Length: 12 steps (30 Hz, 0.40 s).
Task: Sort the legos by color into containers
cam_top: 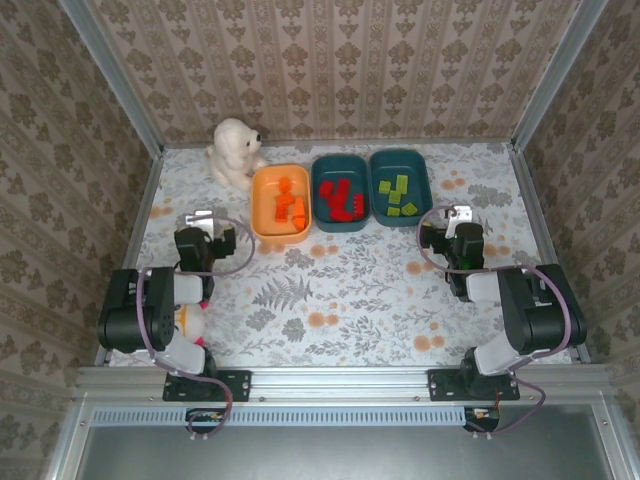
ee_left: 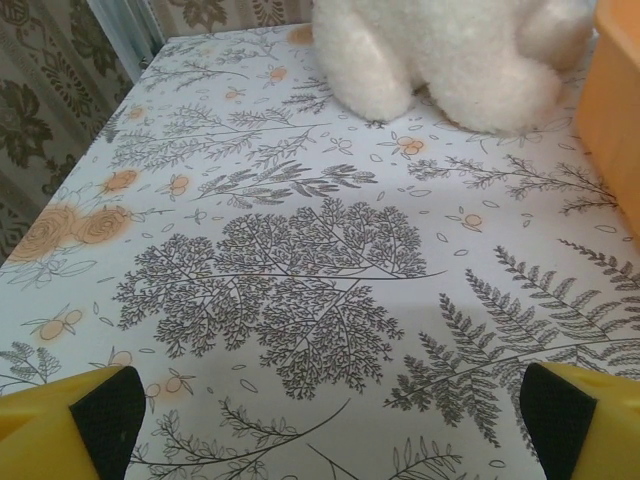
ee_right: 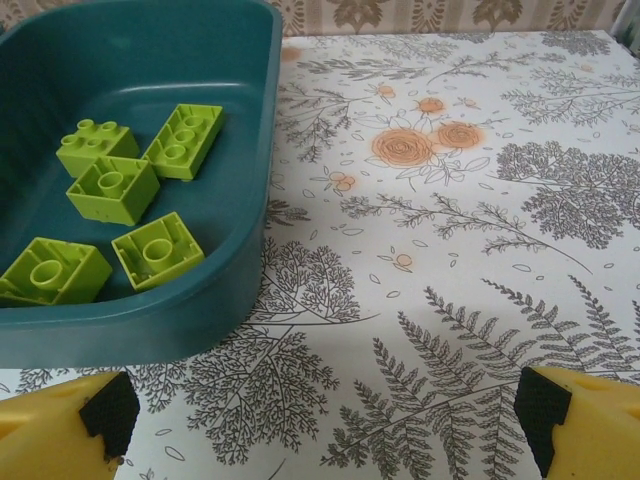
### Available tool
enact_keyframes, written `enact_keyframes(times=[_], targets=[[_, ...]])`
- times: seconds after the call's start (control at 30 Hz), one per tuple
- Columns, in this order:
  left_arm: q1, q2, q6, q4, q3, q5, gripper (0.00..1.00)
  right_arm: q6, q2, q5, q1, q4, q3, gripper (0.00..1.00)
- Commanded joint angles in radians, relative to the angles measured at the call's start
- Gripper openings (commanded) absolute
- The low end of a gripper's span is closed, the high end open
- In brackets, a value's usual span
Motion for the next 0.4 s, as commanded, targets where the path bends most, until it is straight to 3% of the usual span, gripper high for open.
enact_keyframes(times=[0.0, 0.37], targets=[[-0.005, -0.014, -0.011, 0.029, 0.007, 0.013, 1.0, -0.004, -0.005, -0.021, -0.004, 0.037, 0.01, 1.0], [-0.011, -0.013, -0.006, 0.025, 0.012, 0.006, 1.0, -0.004, -0.002, -0.024, -0.004, 0.036, 0.011, 1.0]])
